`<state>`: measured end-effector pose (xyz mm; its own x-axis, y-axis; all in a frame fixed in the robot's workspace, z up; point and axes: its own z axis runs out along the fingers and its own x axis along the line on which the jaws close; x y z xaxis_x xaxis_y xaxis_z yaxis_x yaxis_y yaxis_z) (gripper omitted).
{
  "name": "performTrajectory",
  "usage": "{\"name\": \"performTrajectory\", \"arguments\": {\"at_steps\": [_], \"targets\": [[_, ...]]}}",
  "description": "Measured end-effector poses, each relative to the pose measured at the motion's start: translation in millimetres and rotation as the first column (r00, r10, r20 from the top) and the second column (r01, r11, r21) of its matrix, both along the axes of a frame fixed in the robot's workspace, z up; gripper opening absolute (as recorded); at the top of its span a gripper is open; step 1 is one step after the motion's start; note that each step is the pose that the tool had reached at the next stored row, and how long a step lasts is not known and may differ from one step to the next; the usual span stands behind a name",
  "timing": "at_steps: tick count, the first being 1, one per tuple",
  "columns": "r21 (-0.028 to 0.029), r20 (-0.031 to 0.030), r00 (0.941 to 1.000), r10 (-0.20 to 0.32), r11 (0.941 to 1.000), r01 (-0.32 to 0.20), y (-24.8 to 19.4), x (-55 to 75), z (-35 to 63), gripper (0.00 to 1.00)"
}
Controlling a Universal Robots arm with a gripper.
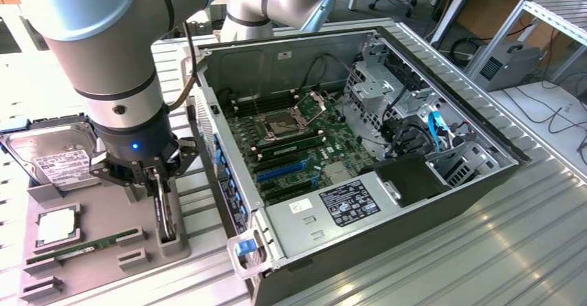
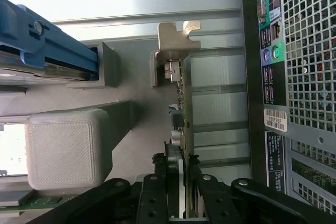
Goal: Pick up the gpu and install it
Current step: 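Pick up the gpu and move the gpu toward the slot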
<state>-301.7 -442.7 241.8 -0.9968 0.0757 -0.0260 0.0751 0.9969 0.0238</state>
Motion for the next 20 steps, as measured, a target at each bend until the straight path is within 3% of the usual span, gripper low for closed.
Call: {"name": "performTrajectory", "arguments": {"at_steps": [20], "targets": [[0.0, 0.0001, 1.0, 0.0, 1.0, 0.0, 0.0, 0.0, 6.0, 0.27]]}}
